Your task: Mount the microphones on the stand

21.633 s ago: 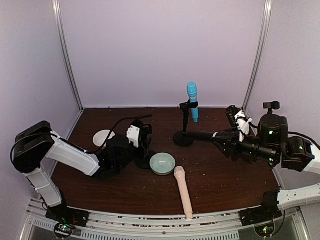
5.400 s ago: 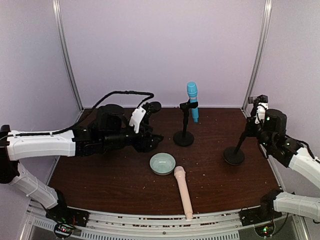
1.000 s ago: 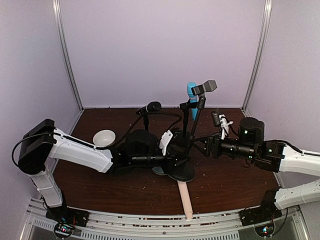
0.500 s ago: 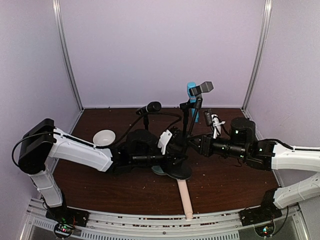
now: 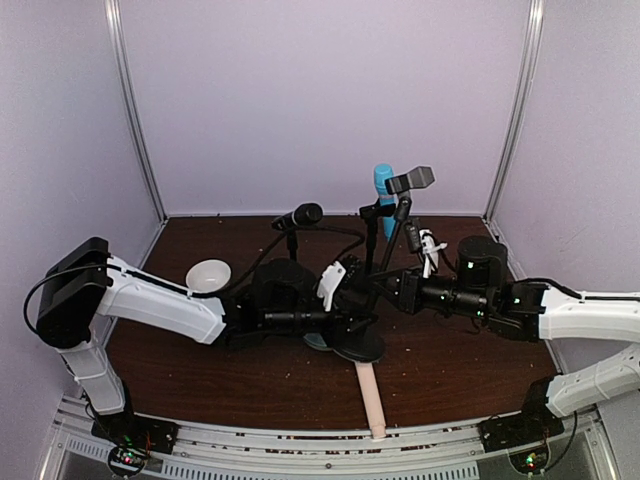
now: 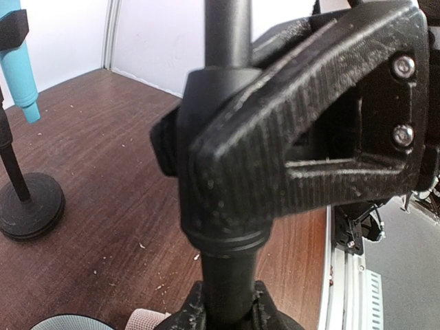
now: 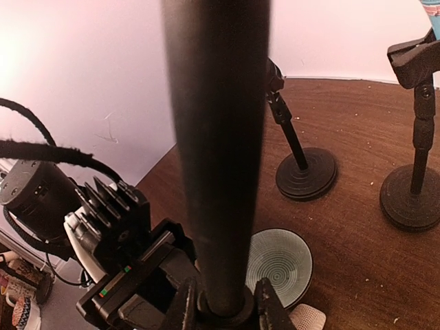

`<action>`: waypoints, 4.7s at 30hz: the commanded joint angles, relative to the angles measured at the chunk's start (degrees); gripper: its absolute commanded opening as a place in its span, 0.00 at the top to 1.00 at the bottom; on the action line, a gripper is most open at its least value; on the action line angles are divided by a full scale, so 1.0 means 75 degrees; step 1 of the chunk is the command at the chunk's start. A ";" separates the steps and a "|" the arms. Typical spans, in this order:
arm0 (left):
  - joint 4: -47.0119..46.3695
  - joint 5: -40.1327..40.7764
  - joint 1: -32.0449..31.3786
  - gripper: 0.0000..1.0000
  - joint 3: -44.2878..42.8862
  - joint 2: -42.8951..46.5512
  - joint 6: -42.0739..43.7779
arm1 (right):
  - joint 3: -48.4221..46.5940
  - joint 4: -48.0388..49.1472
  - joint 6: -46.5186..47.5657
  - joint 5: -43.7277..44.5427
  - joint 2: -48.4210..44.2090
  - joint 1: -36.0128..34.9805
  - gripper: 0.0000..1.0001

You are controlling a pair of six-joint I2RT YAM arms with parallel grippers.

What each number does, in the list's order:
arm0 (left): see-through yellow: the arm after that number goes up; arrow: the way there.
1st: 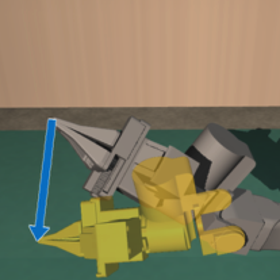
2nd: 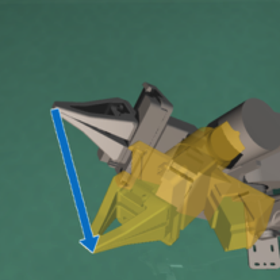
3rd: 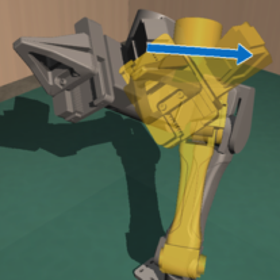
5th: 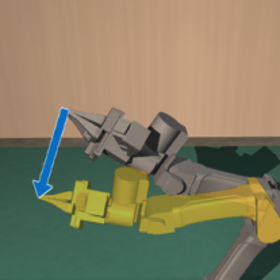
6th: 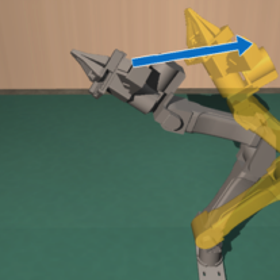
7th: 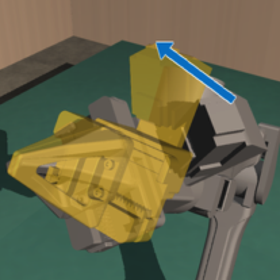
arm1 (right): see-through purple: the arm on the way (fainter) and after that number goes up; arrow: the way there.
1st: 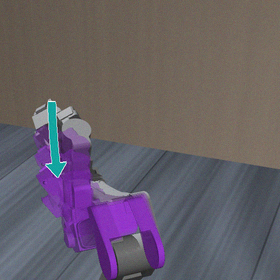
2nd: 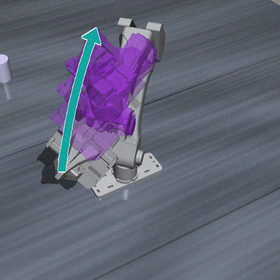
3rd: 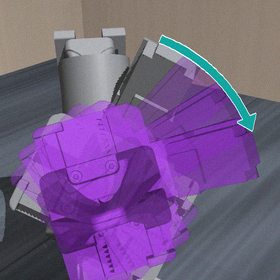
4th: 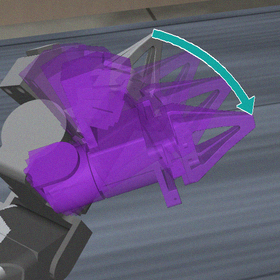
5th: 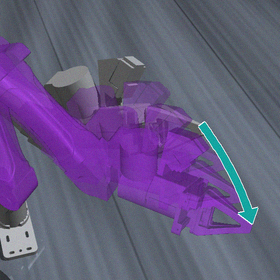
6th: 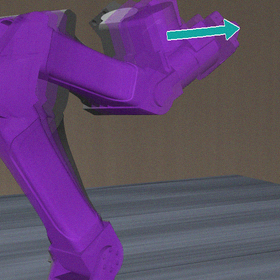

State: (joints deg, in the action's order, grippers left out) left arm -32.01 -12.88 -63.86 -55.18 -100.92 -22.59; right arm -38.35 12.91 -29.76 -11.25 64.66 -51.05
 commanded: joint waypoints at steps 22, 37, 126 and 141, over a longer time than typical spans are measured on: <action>-0.3998 -0.3982 0.0463 1.00 0.0783 0.0049 -0.0499 | 0.1017 -0.0661 0.2186 -0.0346 -0.0393 0.0442 0.50; -0.3350 -0.1994 0.0463 1.00 0.1023 0.0042 -0.0592 | 0.0857 -0.1038 0.1988 -0.1406 -0.2255 0.0548 0.41; -0.2392 -0.1423 0.0287 1.00 0.0267 0.0412 -0.0890 | 0.0315 0.0488 0.0859 -0.1560 -0.0634 -0.0027 0.21; -0.1532 -0.1161 0.0276 1.00 -0.0365 0.0053 -0.1120 | 0.0614 0.0214 0.1343 -0.2314 -0.1433 -0.0140 0.26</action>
State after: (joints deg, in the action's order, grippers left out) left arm -40.77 -23.42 -61.87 -55.44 -100.95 -30.59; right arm -35.20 16.38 -21.43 -25.78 59.66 -51.18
